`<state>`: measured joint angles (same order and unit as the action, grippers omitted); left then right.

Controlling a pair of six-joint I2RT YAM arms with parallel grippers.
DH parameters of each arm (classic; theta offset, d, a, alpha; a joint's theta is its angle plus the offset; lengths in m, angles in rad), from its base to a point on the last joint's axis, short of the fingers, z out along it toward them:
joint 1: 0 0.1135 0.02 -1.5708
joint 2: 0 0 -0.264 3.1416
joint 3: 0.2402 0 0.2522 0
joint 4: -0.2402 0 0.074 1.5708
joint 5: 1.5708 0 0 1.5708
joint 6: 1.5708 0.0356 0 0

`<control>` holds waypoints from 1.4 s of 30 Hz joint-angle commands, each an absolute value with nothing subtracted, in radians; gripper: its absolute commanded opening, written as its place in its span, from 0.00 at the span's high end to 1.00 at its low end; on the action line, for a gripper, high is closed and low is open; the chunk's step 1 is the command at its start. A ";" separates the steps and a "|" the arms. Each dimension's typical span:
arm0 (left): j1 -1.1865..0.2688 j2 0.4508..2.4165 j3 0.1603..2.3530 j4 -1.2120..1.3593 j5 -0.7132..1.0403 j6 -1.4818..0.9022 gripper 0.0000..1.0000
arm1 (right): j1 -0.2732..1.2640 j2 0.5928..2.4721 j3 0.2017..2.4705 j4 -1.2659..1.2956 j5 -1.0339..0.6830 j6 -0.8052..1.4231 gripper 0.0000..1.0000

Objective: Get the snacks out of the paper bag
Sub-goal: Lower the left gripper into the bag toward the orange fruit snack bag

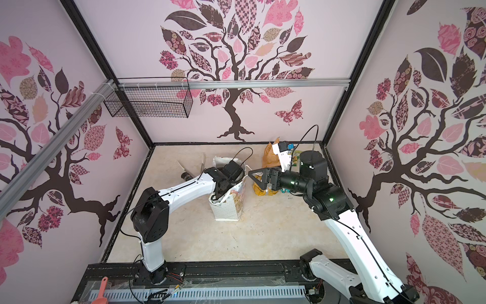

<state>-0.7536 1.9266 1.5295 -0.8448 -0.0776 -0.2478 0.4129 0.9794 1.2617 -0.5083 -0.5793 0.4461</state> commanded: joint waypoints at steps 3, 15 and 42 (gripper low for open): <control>-0.743 1.982 1.502 -0.862 -0.027 -0.255 0.12 | 0.416 0.962 1.269 -0.499 -0.580 0.451 0.00; -0.713 2.093 1.517 -0.888 0.051 -0.272 0.12 | 0.416 0.958 1.266 -0.497 -0.585 0.458 0.00; -0.711 1.966 1.586 -0.933 0.014 -0.266 1.00 | 0.416 0.951 1.259 -0.485 -0.583 0.477 0.00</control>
<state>-0.7059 1.9930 1.5467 -0.8822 -0.0185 -0.2649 0.4129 0.9676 1.2610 -0.5030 -0.5797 0.4717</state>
